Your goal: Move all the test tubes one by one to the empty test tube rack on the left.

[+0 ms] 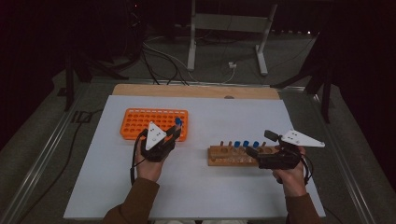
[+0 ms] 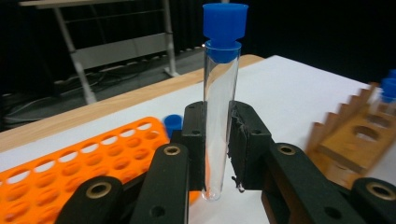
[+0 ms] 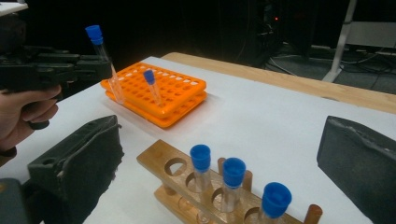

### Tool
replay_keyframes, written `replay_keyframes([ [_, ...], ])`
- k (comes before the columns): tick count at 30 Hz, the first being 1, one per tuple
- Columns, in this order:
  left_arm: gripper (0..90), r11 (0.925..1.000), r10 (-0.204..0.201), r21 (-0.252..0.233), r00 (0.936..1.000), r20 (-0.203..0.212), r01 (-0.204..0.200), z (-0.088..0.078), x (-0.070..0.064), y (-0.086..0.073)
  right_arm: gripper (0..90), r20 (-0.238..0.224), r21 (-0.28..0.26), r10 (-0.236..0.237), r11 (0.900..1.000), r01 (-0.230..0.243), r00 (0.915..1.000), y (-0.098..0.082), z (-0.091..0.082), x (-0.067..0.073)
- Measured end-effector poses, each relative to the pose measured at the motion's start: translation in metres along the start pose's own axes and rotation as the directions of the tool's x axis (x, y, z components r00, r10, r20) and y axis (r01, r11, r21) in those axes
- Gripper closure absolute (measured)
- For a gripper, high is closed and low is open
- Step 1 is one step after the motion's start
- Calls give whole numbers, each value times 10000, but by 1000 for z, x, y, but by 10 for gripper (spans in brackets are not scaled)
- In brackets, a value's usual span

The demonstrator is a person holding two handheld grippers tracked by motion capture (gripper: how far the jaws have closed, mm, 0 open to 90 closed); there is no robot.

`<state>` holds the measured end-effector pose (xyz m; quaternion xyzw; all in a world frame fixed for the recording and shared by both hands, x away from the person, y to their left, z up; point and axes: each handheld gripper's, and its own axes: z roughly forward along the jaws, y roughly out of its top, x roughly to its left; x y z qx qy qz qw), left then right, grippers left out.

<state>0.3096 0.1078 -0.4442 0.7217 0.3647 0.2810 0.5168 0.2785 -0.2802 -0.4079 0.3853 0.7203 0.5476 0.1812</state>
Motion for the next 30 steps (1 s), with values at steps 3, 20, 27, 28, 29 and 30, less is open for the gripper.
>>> replay_keyframes([
  [3,783,10000,42,71,9991,-422,-39,7,6,-2,1,46,-9,18,10000,-18,10000,0,-1,-1],
  [20,782,9975,-437,497,9929,-1103,495,42,26,-10,1,-104,52,-35,10000,35,9999,-1,-1,-3],
  [27,781,9941,-911,489,9899,-1082,969,50,30,-14,1,-173,63,-25,10000,26,9998,-2,-1,-3],
  [28,781,9938,-910,539,9898,-1094,973,52,29,-15,1,-180,68,-23,10000,25,9998,-2,-1,-3],
  [29,781,9936,-895,591,9900,-1094,963,53,29,-16,1,-170,69,-32,10000,34,9999,-2,-1,-3],
  [30,781,9934,-858,661,9903,-1096,934,54,28,-16,1,-158,58,-31,10000,31,9999,-2,-1,-3],
])
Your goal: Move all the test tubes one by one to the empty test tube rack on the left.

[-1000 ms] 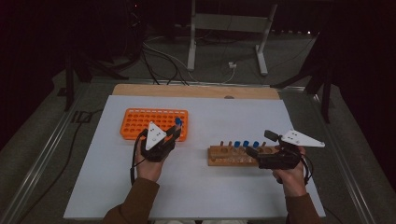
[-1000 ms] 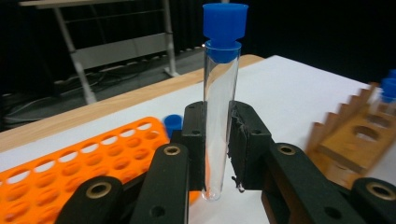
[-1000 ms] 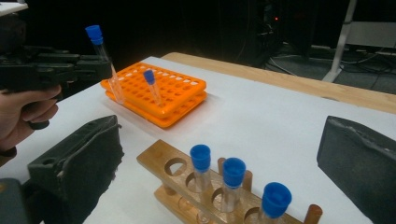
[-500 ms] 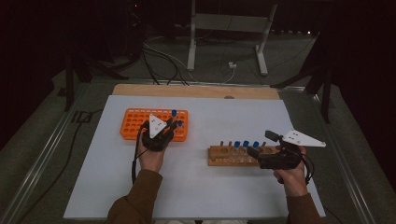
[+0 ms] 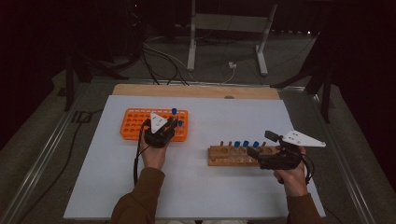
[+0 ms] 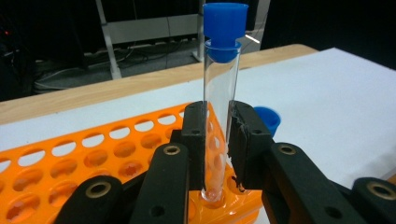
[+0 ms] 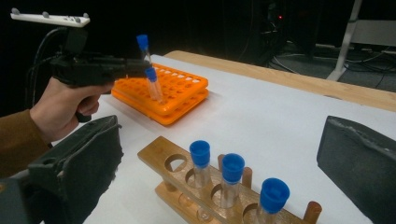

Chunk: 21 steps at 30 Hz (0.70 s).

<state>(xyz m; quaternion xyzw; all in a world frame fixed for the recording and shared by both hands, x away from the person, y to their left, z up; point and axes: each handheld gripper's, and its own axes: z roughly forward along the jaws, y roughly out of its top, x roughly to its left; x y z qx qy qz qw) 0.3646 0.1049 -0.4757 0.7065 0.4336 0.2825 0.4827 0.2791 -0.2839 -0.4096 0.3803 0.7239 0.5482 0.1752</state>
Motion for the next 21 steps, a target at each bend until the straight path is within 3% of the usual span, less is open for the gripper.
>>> replay_keyframes([
  [11,781,9988,32,486,10000,-66,-29,6,0,-12,1,-10,-32,47,10000,-47,10000,0,-2,-1],
  [21,782,9954,397,878,9991,-121,-385,7,-4,-19,1,-54,25,42,10000,-42,10000,-1,-1,-1],
])
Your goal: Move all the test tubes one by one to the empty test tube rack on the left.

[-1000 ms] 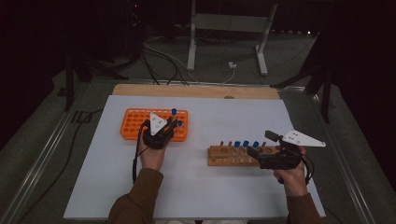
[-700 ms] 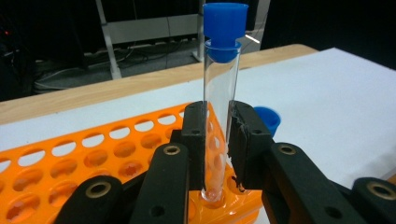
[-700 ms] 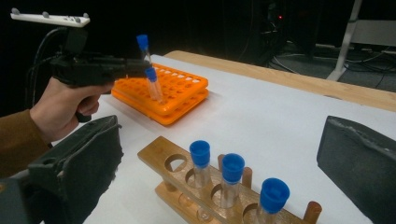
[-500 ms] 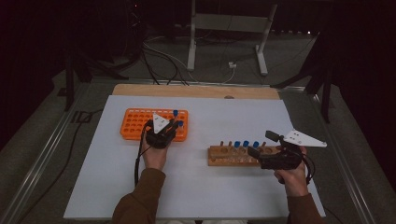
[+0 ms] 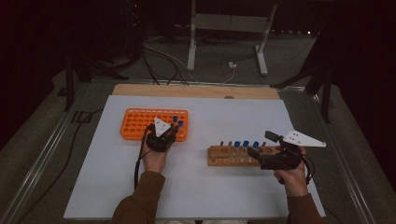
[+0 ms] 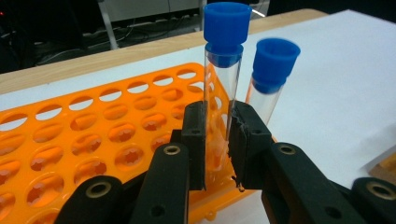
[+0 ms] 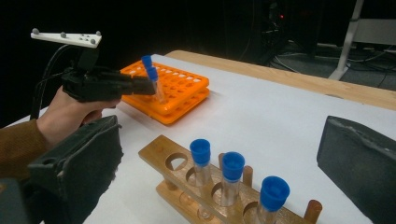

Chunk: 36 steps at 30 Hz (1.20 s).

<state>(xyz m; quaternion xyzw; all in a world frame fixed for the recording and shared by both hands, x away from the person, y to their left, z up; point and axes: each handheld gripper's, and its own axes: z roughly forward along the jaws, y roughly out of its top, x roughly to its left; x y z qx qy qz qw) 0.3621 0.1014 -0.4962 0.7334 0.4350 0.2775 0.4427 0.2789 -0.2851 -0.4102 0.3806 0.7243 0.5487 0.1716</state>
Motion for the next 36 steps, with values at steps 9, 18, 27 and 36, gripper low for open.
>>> replay_keyframes([
  [9,784,9996,117,246,9999,-58,-116,0,-2,-2,1,-61,104,-56,9999,57,10000,-1,3,2],
  [18,786,9986,109,523,9998,-155,-101,3,-3,-6,1,-55,117,-37,9999,37,10000,-2,3,1],
  [27,774,9986,-104,517,9997,-200,114,3,-4,-6,1,-54,78,1,10000,0,10000,-2,3,1],
  [36,654,9964,-737,429,9972,132,730,-3,3,-10,1,-39,93,37,9999,-36,10000,-3,4,1],
])
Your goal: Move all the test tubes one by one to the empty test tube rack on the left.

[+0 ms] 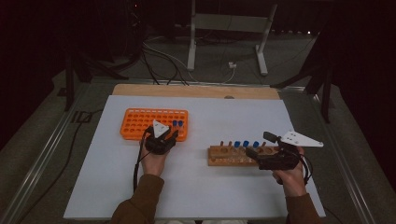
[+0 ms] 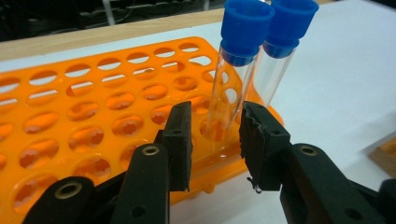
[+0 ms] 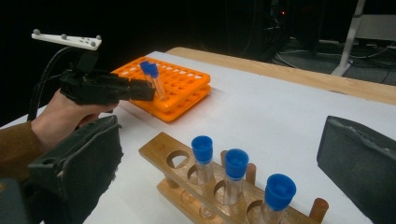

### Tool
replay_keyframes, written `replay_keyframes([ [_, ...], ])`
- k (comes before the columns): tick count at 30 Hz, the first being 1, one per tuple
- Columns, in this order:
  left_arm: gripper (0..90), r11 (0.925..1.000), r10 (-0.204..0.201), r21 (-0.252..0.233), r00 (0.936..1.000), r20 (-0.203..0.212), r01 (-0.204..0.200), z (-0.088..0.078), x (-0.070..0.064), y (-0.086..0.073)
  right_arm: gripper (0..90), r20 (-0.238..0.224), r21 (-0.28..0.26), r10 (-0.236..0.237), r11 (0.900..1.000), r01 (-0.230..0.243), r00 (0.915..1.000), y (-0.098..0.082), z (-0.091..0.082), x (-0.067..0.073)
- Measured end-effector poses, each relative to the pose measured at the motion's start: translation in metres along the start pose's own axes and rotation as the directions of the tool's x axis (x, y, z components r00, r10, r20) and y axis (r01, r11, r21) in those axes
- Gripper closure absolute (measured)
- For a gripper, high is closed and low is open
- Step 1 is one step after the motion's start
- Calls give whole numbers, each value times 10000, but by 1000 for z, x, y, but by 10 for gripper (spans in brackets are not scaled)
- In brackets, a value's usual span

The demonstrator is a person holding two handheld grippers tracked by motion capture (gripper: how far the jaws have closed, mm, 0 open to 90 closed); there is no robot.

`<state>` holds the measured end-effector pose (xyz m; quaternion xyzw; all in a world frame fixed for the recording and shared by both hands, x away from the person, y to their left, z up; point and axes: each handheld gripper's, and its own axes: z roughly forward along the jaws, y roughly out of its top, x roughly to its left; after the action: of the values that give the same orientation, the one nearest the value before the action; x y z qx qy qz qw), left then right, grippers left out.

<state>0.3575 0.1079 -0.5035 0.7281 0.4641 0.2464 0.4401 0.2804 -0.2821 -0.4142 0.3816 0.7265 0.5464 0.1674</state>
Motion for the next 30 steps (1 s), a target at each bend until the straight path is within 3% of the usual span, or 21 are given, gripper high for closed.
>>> replay_keyframes([
  [6,565,9982,-506,-309,9984,248,513,-9,3,2,1,63,-67,68,10000,-68,10000,0,-2,-2],
  [11,518,9929,-876,-732,9931,777,933,-22,6,6,1,133,-80,112,9999,-111,9998,-1,-2,-4],
  [14,410,9899,-966,-957,9915,869,1048,-31,7,9,1,182,-98,111,9999,-109,9998,-1,-2,-5],
  [22,173,9919,-723,-983,9934,887,810,-53,8,14,2,239,-75,198,9998,-196,9995,-1,-2,-7],
  [30,18,9912,-706,-1053,9928,972,808,-73,14,14,9,522,7,179,9998,-179,9985,-4,-1,-11],
])
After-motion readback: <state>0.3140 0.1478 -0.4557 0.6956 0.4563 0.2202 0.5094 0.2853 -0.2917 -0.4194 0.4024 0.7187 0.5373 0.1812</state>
